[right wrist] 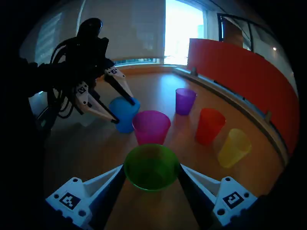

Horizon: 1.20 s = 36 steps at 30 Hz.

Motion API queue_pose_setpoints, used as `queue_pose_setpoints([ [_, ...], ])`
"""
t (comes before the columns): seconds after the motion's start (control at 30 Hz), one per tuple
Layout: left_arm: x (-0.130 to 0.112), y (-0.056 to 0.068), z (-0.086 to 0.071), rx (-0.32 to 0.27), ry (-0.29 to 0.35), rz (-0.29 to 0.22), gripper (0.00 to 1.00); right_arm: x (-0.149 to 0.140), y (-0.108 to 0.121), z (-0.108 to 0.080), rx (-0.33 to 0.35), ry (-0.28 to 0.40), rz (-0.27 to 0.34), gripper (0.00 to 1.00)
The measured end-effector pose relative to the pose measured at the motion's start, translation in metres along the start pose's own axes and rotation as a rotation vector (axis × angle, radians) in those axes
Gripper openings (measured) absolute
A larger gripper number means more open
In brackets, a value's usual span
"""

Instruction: Pour water

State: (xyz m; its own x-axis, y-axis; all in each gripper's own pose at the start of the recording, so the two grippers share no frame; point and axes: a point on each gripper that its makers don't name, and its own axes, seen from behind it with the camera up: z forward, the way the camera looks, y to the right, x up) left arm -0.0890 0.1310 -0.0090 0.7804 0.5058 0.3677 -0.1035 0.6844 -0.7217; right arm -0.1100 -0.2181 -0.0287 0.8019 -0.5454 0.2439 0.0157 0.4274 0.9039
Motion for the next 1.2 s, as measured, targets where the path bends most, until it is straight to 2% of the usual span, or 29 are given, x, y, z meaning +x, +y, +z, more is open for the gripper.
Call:
queue_pose_setpoints([
  [0.2,-0.004,0.0,-0.001,-0.008,-0.007,-0.013,0.89,0.0,-0.001,-0.001,-0.005,0.005,0.002,0.95],
  [0.67,-0.02,0.004,0.0,-0.013,-0.063,0.006,0.89,-0.015,-0.005,-0.008,-0.014,-0.022,0.009,0.95],
  [0.9,-0.026,0.006,-0.009,-0.015,-0.08,0.015,0.89,-0.021,-0.006,-0.018,-0.026,-0.02,0.026,0.95],
  [1.2,-0.037,0.008,-0.027,0.012,-0.092,0.017,0.89,-0.029,-0.008,-0.037,-0.058,-0.014,0.033,0.95],
])
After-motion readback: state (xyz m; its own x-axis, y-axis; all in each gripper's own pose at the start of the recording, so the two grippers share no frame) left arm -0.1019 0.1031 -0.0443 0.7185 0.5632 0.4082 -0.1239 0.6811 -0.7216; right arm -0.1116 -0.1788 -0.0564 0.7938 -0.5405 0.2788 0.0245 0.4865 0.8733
